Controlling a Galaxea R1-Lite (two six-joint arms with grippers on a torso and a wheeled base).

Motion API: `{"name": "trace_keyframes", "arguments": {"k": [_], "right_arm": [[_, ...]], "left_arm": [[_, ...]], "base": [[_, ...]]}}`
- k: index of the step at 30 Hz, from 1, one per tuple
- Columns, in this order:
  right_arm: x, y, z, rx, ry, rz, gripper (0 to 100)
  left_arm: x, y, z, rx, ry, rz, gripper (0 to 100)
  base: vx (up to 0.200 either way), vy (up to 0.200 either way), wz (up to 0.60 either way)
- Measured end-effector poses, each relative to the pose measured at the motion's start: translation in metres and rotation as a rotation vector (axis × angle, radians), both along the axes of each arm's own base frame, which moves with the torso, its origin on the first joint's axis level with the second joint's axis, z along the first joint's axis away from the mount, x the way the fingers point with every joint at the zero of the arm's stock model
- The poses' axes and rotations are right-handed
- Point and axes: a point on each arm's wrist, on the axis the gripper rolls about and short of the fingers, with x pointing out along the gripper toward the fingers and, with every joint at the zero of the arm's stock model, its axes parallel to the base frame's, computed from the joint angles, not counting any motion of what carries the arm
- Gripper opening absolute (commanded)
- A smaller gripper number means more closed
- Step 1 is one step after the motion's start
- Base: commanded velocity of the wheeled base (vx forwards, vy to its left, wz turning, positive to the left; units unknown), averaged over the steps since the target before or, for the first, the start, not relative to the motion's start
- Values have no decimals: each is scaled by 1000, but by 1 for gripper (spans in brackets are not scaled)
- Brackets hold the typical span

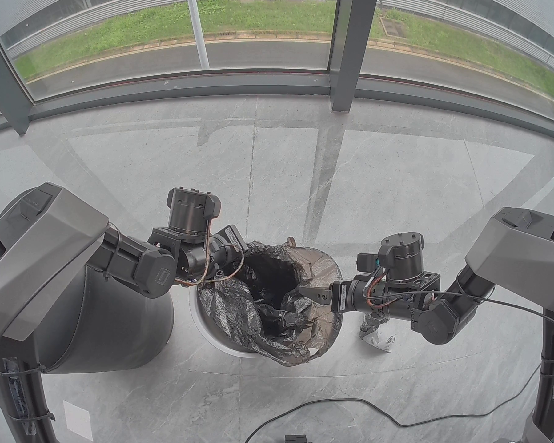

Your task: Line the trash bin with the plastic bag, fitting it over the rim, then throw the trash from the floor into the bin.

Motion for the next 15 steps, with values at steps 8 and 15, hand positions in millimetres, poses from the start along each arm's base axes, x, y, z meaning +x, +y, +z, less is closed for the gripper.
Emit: {"name": "trace_keyframes", "arguments": {"k": [8, 15], "right_arm": [[0, 0, -2, -6, 1, 2, 100], [0, 0, -6, -13, 7, 4, 100]], "left_arm": [[15, 12, -1, 7, -18, 35, 0], [19, 21, 2, 5, -26, 57, 0]], "base": [[0, 0, 0], [0, 0, 0]]}}
